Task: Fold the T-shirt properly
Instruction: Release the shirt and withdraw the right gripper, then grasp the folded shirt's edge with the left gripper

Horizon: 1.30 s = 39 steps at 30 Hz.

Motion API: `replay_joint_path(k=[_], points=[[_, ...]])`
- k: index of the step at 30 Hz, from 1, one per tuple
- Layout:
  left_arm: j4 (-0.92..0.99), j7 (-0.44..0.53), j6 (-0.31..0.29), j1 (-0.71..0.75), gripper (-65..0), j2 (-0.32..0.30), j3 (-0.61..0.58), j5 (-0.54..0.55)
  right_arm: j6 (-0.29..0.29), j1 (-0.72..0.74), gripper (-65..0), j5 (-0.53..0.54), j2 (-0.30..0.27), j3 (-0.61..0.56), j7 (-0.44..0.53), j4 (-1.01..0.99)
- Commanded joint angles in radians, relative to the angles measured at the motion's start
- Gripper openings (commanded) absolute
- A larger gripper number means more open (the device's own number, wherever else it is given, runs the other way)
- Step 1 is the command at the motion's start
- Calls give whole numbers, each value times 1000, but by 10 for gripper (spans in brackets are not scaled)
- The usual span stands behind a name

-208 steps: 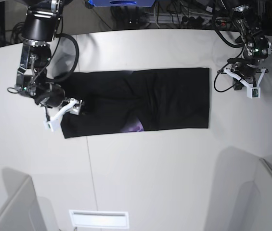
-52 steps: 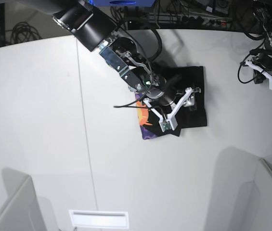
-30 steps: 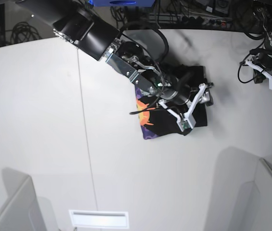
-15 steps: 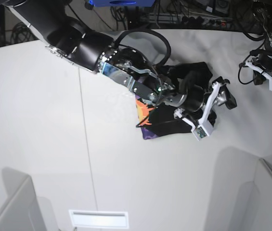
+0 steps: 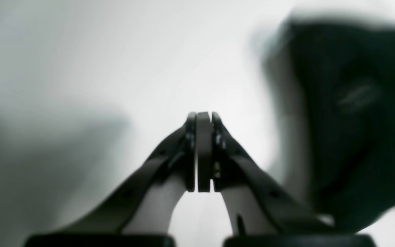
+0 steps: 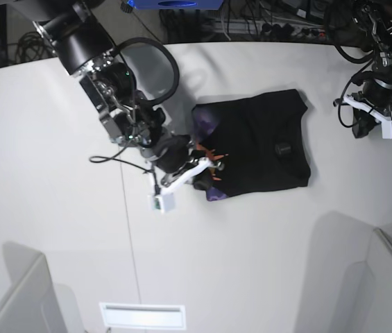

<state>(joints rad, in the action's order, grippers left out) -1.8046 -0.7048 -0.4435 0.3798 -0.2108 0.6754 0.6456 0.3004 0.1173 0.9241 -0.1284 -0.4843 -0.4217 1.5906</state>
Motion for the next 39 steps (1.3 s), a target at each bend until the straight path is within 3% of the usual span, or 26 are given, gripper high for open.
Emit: replay_joint_path(k=[1, 4, 7, 12, 14, 16, 22, 31, 34, 39], points=[[-19, 18, 1, 3, -650, -17, 5, 61, -13, -12, -650, 8, 2, 39, 13, 37], [-17, 9, 2, 2, -650, -17, 4, 185, -13, -64, -650, 8, -30, 128, 11, 87], [-17, -65, 2, -18, -650, -14, 4, 247, -13, -98, -650, 8, -81, 177, 14, 136], [6, -184, 5, -87, -209, 1, 4, 260, -13, -167, -650, 8, -124, 258, 13, 192], [22, -204, 5, -117, -74, 18, 4, 256, -13, -198, -650, 8, -126, 279, 13, 207], [50, -224, 5, -144, 0, 21, -18, 256, -13, -218, -650, 8, -126, 298, 11, 216], [188, -233, 7, -226, 0, 17, -164, 251, -13, -264, -650, 8, -126, 307, 11, 236], [311, -233, 8, -304, -41, 24, -293, 47, -13, -310, -650, 6, -142, 309, 16, 282], [342, -233, 8, -305, -109, 24, -296, 38, -13, -324, -650, 8, -155, 309, 17, 285], [388, -233, 8, -308, -355, 21, -296, 38, -13, -350, -650, 6, -155, 356, 17, 282]])
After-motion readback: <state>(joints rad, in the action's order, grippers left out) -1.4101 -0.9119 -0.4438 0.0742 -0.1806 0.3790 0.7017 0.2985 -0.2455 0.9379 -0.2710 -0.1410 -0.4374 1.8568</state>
